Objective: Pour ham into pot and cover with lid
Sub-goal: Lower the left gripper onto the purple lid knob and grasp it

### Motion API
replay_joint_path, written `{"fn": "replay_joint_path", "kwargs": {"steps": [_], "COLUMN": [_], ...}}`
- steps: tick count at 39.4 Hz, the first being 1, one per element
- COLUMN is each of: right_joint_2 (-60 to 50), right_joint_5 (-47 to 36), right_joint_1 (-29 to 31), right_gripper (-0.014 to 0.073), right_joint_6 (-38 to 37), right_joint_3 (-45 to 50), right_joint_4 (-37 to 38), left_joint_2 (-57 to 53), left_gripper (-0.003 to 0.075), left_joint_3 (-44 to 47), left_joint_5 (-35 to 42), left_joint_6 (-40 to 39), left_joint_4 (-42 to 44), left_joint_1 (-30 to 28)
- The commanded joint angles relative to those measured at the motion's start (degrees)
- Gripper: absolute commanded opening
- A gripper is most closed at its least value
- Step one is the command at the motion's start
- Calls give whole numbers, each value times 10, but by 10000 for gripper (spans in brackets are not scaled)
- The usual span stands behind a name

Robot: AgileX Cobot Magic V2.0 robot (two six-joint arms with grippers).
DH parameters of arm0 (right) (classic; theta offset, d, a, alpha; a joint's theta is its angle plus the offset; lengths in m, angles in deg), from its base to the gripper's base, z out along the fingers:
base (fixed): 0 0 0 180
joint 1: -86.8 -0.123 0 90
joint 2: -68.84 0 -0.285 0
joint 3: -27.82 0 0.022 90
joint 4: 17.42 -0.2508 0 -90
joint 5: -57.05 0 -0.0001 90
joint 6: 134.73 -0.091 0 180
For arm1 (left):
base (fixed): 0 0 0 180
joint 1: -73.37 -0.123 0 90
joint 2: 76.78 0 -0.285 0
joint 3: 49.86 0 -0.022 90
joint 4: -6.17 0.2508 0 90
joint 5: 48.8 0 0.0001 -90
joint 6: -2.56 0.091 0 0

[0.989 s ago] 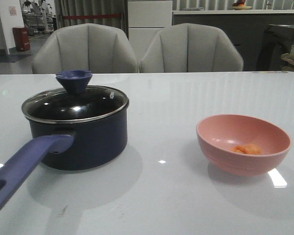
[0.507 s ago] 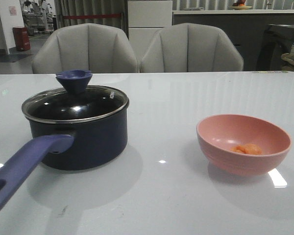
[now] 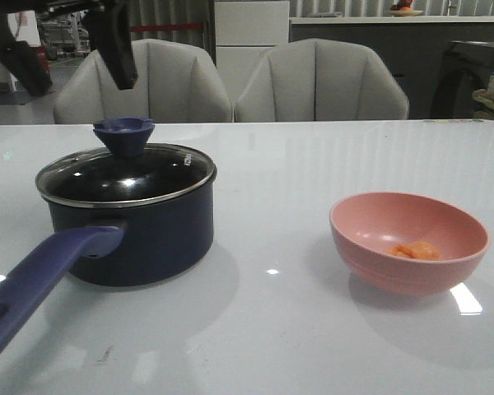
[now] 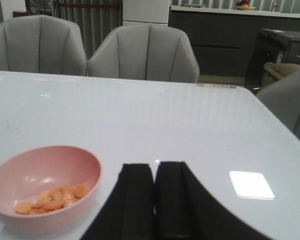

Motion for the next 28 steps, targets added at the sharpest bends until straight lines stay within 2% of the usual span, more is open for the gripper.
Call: {"fn": "replay_joint_path", "kwargs": {"steps": [1, 17, 28], "right_joint_2": [-12, -12, -12], "right_joint_5": [-47, -47, -47], "right_joint_1": [2, 2, 2], "right_gripper": [140, 140, 140], "right_joint_6": [0, 0, 0], "right_joint_3": [6, 6, 6], "right_joint_4": [5, 5, 5], "left_joint_2": [13, 97, 132], "left_gripper": [612, 633, 641], "left_joint_3": [-50, -159, -176], "left_joint_5": [-8, -91, -126], "left_joint_6": [-27, -67, -86], "left_joint_4": [-1, -12, -12], "left_joint_1": [10, 14, 14]}}
